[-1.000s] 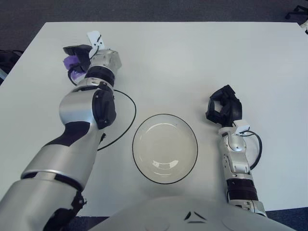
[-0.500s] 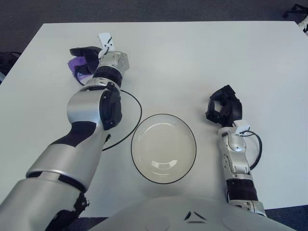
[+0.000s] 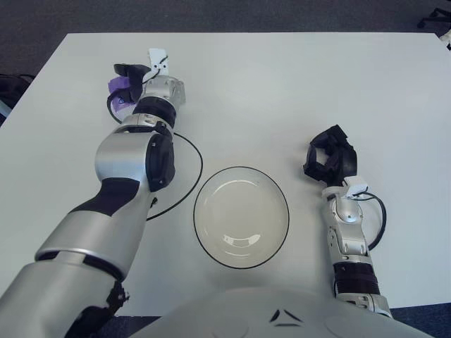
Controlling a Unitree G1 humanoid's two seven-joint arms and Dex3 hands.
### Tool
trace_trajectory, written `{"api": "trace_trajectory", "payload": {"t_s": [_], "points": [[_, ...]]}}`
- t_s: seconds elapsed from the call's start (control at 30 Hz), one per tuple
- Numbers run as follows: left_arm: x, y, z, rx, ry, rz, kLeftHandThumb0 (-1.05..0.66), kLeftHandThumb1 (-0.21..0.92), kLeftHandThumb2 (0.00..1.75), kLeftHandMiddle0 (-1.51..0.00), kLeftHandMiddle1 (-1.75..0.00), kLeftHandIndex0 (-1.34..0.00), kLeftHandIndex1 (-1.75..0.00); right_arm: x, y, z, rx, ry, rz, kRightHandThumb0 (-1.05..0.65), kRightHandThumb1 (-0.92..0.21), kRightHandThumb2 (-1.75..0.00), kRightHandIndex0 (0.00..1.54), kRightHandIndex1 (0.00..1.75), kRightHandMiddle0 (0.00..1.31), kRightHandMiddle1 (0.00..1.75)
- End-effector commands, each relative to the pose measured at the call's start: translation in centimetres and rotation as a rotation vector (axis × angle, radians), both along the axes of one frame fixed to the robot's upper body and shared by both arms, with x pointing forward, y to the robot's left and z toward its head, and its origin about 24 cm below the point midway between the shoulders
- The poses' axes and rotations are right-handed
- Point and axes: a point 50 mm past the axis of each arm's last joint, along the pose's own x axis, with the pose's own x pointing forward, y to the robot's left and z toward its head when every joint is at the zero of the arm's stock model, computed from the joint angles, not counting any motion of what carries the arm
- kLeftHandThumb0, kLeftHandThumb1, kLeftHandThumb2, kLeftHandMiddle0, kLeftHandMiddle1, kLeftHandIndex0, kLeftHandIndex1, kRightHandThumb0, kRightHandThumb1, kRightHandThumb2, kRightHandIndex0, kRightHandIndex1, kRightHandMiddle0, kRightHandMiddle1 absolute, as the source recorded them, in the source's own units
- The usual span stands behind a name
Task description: Put the tissue paper into the plate.
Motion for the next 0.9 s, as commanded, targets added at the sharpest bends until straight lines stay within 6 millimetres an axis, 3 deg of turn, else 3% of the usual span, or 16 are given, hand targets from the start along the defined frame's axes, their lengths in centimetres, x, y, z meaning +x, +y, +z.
{"api": "trace_trajectory", "payload": {"t_s": [0.0,0.37,0.57,0.87], "points": [[-1.0,-0.6,-4.3,-0.035,0.19,-0.117,-0.31,0.34,1.07,0.0,0.0,0.0,0.0,-2.5,-0.3,-5.9,0.039,0.317,-0.016,-0.43,-0.47,-1.13,0.9,1.75,0.49,1.75],[-1.2,-0.3,-5.5,0.048,0.277,-0.252,-0.65,0.49,0.84,0.0,0.0,0.0,0.0,-2.6,-0.2,-5.8,0.041,0.309,-0.002,-0.43,-0.47,-1.13,0.89,1.75,0.49,1.75],[-1.4,-1.1,-6.5,0.108,0.341,-0.344,-0.72,0.55,0.8,0.0,0.0,0.0,0.0,-2.7,-0.3,-5.9,0.027,0.32,-0.013,-0.43,-0.47,-1.13,0.9,1.75,0.49,1.75],[-1.3,-2.6,-7.1,0.34,0.444,-0.587,-0.81,0.66,0.67,0.0,0.0,0.0,0.0,-2.8,-0.2,-5.9,0.029,0.326,-0.015,-0.43,-0.46,-1.14,0.91,1.75,0.5,1.75]]}}
